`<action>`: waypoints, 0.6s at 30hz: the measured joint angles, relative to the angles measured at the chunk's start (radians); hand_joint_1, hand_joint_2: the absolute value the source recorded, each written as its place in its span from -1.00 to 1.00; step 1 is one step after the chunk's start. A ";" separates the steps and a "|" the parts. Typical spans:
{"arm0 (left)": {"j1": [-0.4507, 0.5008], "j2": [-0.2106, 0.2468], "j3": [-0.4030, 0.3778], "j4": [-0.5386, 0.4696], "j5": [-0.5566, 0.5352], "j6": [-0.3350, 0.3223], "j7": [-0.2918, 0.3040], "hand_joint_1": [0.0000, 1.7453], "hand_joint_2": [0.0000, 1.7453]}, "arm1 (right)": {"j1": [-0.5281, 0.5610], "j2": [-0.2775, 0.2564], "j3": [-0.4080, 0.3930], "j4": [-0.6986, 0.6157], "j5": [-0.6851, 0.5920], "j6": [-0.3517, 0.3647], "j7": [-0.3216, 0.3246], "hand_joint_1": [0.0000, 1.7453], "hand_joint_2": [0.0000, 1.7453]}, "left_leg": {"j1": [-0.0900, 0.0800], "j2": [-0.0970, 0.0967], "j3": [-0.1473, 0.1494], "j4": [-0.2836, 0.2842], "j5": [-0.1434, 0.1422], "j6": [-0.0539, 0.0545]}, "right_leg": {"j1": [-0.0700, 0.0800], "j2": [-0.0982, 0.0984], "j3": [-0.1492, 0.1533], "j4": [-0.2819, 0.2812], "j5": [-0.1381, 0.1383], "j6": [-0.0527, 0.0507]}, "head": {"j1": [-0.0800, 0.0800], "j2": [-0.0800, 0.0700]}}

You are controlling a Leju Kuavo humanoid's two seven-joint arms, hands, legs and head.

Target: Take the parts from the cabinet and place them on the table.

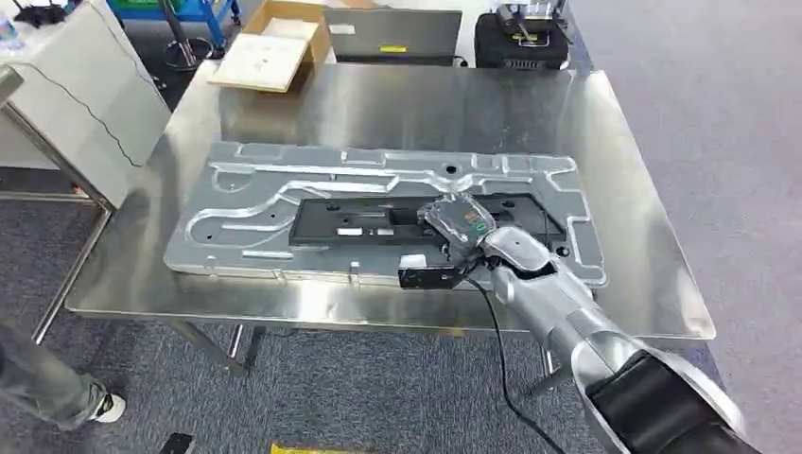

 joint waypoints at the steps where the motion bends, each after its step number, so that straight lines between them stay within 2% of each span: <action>1: -0.001 0.000 -0.002 0.000 0.000 -0.003 -0.002 -1.00 1.00 | 0.006 -0.001 -0.007 0.005 -0.001 -0.009 -0.004 -1.00 -1.00 | 0.006 0.000 0.001 -0.004 0.004 0.007 | 0.004 0.000 0.001 0.000 -0.001 0.006 | 0.000 0.000; 2: -0.003 -0.002 -0.003 0.000 0.000 -0.010 -0.005 -1.00 1.00 | 0.013 -0.002 -0.015 0.009 -0.003 -0.015 -0.007 -1.00 -1.00 | 0.010 0.002 0.004 -0.009 0.008 0.014 | -0.002 0.000 -0.002 0.014 -0.014 0.011 | 0.000 0.000; 3: -0.005 -0.002 -0.003 0.000 0.000 -0.013 -0.010 -1.00 1.00 | 0.017 -0.005 -0.021 0.013 -0.003 -0.017 -0.010 -1.00 -1.00 | 0.009 0.003 0.003 -0.009 0.007 0.021 | -0.002 -0.001 -0.018 0.051 -0.043 0.015 | 0.001 0.000; 4: -0.006 -0.002 -0.003 0.000 0.000 -0.016 -0.012 -1.00 1.00 | 0.021 -0.008 -0.025 0.017 -0.003 -0.018 -0.010 -1.00 -1.00 | 0.009 0.004 0.003 -0.009 0.007 0.026 | -0.003 -0.001 -0.050 0.120 -0.083 0.019 | 0.001 0.000; 5: -0.007 -0.002 -0.003 0.000 0.000 -0.016 -0.012 -1.00 1.00 | 0.027 -0.010 -0.028 0.023 -0.002 -0.020 -0.008 -1.00 -1.00 | 0.008 0.006 0.002 -0.009 0.007 0.027 | -0.004 -0.001 -0.090 0.205 -0.122 0.022 | 0.000 0.000; 6: -0.007 -0.002 -0.003 0.000 0.000 -0.016 -0.012 -1.00 1.00 | 0.029 -0.010 -0.028 0.023 -0.002 -0.020 -0.007 -1.00 -1.00 | 0.008 0.006 0.002 -0.009 0.007 0.027 | -0.004 -0.001 -0.102 0.232 -0.132 0.023 | 0.000 0.000; 10: -0.007 -0.002 -0.003 0.000 0.000 -0.016 -0.012 -1.00 1.00 | 0.031 -0.010 -0.028 0.024 -0.001 -0.020 -0.005 -1.00 -1.00 | 0.008 0.006 0.002 -0.008 0.007 0.027 | -0.004 -0.001 -0.110 0.247 -0.138 0.023 | 0.000 0.000; 12: -0.008 -0.002 -0.004 0.000 0.000 -0.016 -0.012 -1.00 1.00 | 0.040 -0.011 -0.031 0.028 0.003 -0.023 0.004 -1.00 -1.00 | 0.008 0.006 0.002 -0.008 0.007 0.028 | -0.004 -0.001 -0.140 0.308 -0.156 0.025 | 0.000 0.000; 13: -0.009 -0.003 -0.006 0.000 0.000 -0.018 -0.013 -1.00 1.00 | 0.052 -0.017 -0.036 0.035 0.007 -0.026 0.016 -1.00 -1.00 | 0.008 0.005 0.002 -0.007 0.006 0.028 | -0.005 -0.001 -0.140 0.296 -0.119 0.023 | 0.001 0.000; 14: -0.013 -0.009 -0.010 0.000 0.000 -0.019 -0.013 -1.00 1.00 | 0.045 -0.024 -0.042 0.039 0.007 -0.031 0.021 -1.00 -1.00 | 0.006 0.003 0.007 -0.005 0.001 0.019 | 0.002 -0.001 0.000 0.011 -0.002 0.000 | 0.001 0.000; 15: -0.015 -0.009 -0.010 0.000 0.000 -0.019 -0.013 -1.00 1.00 | 0.043 -0.024 -0.042 0.039 0.008 -0.031 0.021 -1.00 -1.00 | 0.001 0.002 0.004 -0.002 0.000 0.015 | 0.006 -0.002 -0.001 0.001 -0.002 0.001 | 0.000 0.000; 16: -0.016 -0.009 -0.011 0.000 0.000 -0.019 -0.014 -1.00 -1.00 | 0.044 -0.024 -0.042 0.040 0.008 -0.032 0.020 -1.00 -1.00 | 0.002 0.003 0.003 -0.002 0.000 0.011 | 0.007 -0.001 -0.003 0.004 -0.002 0.000 | 0.000 0.000; 18: -0.017 -0.011 -0.011 0.000 -0.001 -0.019 -0.015 -1.00 -1.00 | 0.044 -0.024 -0.042 0.040 0.011 -0.037 0.026 -1.00 -1.00 | 0.002 0.003 0.007 -0.009 0.002 0.000 | 0.009 0.000 -0.001 0.002 -0.001 -0.006 | 0.000 0.000</action>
